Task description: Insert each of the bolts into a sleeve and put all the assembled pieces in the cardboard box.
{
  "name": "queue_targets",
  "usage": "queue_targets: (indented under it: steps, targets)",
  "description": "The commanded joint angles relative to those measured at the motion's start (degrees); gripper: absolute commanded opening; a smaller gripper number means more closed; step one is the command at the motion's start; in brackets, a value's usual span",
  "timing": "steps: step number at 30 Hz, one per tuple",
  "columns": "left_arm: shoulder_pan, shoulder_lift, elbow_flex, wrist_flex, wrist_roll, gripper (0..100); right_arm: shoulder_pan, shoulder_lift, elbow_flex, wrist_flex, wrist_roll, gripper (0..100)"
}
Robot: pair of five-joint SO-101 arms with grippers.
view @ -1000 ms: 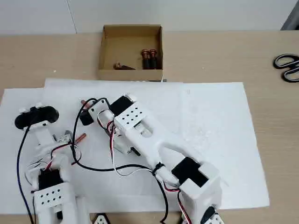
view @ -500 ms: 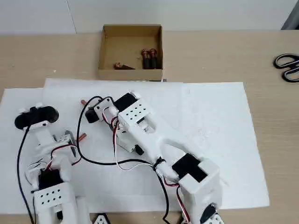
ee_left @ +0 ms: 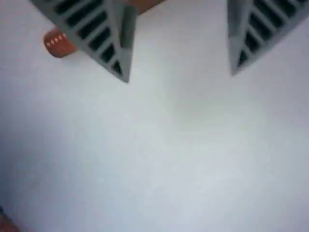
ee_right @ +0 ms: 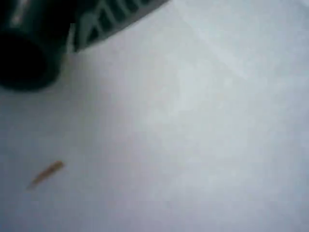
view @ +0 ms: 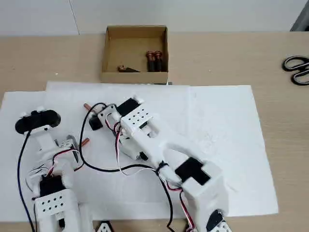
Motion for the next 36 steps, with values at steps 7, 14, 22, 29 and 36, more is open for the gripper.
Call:
queue_targets:
  steps: [7,14,22,29,36]
  targets:
    - [0.1,-0.6,-1.0,-1.2,0.2,13,0.5,-0.5,-0.3,0.1,0.3,18.2]
    - [0.1,-0.6,-1.0,-1.2,0.2,13,0.5,0.0,-0.3,-0.1,0.2,9.6]
    - [0.1,-0.6,-1.0,-1.2,0.2,13,0.5,0.0,-0.2,0.1,0.2,6.0]
    - [0.2,-0.6,-0.9,-1.2,0.2,13,1.1,-2.2,-2.6,4.6,0.2,0.7]
    - [0.2,-0.6,-0.9,-1.3,0.2,13,2.1,-10.1,-3.8,7.0,0.5,0.4]
